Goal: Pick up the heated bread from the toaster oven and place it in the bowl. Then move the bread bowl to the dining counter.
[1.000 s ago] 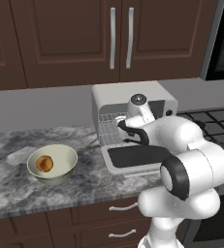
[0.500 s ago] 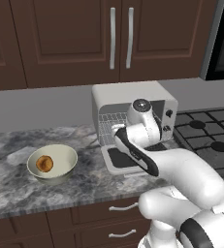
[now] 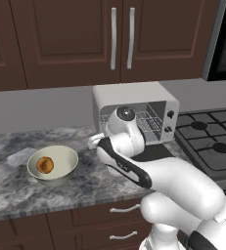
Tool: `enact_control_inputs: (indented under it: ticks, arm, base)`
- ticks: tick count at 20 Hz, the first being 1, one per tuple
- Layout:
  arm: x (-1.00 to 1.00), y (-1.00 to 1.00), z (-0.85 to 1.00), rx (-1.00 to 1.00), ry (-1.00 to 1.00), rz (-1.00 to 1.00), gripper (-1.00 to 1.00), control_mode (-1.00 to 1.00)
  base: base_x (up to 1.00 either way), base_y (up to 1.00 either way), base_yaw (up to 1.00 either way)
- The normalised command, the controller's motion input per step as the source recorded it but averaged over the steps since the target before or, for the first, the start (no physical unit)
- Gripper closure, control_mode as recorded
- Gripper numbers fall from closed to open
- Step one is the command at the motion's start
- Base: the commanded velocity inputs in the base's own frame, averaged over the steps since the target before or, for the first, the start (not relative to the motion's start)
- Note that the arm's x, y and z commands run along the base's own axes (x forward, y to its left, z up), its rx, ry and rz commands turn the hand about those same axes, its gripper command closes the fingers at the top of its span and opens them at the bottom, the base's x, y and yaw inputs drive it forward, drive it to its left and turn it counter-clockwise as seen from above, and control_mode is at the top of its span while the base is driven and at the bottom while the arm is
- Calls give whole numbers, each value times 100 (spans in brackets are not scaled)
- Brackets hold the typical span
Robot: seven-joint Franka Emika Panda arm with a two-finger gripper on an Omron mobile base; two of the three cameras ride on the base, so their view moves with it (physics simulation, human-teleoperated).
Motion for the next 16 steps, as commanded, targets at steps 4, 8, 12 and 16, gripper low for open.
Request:
enact_control_inputs:
  ticks: [4,8,12,16]
  arm:
    - [-15,100,3,-11,11,27,100,-100]
    - [-15,100,10,-12,13,20,100,-100]
    - [-6,57,7,-1,0,5,100,-100]
    - [0,58,-41,-4,6,13,100,-100]
  base:
    - [0,0,0]
    - [0,0,0]
    - [0,0,0]
    - [0,0,0]
